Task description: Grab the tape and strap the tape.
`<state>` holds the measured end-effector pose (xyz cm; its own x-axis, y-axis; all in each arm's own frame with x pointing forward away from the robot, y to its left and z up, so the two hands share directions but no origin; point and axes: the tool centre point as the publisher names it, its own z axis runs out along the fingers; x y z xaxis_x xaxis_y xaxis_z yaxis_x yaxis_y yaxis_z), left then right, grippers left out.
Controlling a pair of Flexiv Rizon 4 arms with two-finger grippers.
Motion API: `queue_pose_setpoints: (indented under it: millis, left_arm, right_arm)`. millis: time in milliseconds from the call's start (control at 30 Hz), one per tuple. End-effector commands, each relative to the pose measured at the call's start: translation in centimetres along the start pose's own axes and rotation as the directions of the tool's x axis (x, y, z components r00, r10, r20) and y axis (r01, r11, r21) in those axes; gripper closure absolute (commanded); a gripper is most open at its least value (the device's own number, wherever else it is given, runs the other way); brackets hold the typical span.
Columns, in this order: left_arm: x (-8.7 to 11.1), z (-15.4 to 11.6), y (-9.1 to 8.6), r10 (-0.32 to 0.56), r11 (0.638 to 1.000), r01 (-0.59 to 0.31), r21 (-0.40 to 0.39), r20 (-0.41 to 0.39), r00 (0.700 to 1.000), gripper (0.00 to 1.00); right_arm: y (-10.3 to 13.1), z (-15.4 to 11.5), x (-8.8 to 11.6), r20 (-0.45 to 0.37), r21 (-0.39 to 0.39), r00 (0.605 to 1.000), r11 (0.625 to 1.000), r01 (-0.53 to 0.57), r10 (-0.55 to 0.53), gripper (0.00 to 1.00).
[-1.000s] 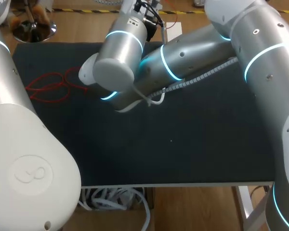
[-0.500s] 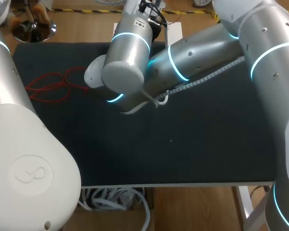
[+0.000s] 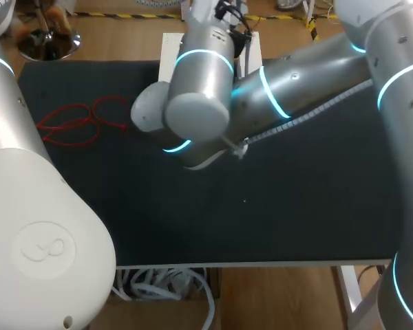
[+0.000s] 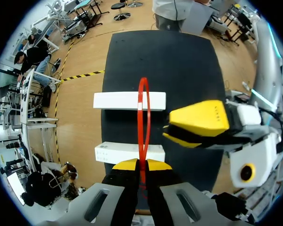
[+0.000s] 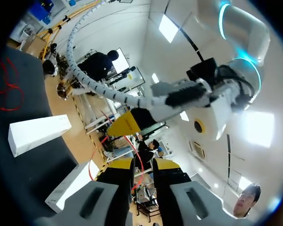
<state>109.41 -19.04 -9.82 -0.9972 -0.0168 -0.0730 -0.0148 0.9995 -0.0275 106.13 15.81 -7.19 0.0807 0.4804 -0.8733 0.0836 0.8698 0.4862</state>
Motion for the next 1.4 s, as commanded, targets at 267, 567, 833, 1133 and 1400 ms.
queue_pose_setpoints:
  millis: [267, 567, 833, 1133, 1400]
  left_arm:
    - [0.0, -0.1, -0.1, -0.002, 1.0, 0.002, -0.004, -0.001, 1.0, 1.0]
    - [0.0, -0.1, -0.1, -0.002, 1.0, 0.002, -0.004, -0.001, 1.0, 1.0]
    - [0.0, -0.1, -0.1, -0.002, 1.0, 0.002, -0.004, -0.001, 1.0, 1.0]
    - [0.0, -0.1, -0.1, -0.002, 1.0, 0.002, -0.004, -0.001, 1.0, 1.0]
    - [0.0, -0.1, -0.1, -0.002, 1.0, 0.002, -0.004, -0.001, 1.0, 1.0]
  right_arm:
    - [-6.4, 2.1, -6.2, -0.15, -0.008, 0.983, 0.994, -0.106, 0.103, 0.88]
    - [-10.4, 7.1, -8.8, -0.272, -0.015, 0.932, 0.967, -0.253, 0.24, 0.77]
    - [-11.6, 8.9, -8.7, -0.434, -0.118, 0.857, 0.925, -0.361, 0.279, 0.69]
    - [-10.9, 8.5, -8.1, -0.606, -0.1, 0.671, 0.795, -0.598, 0.428, 0.57]
    - [-10.7, 8.4, -7.9, -0.581, -0.088, 0.66, 0.769, -0.634, 0.477, 0.0]
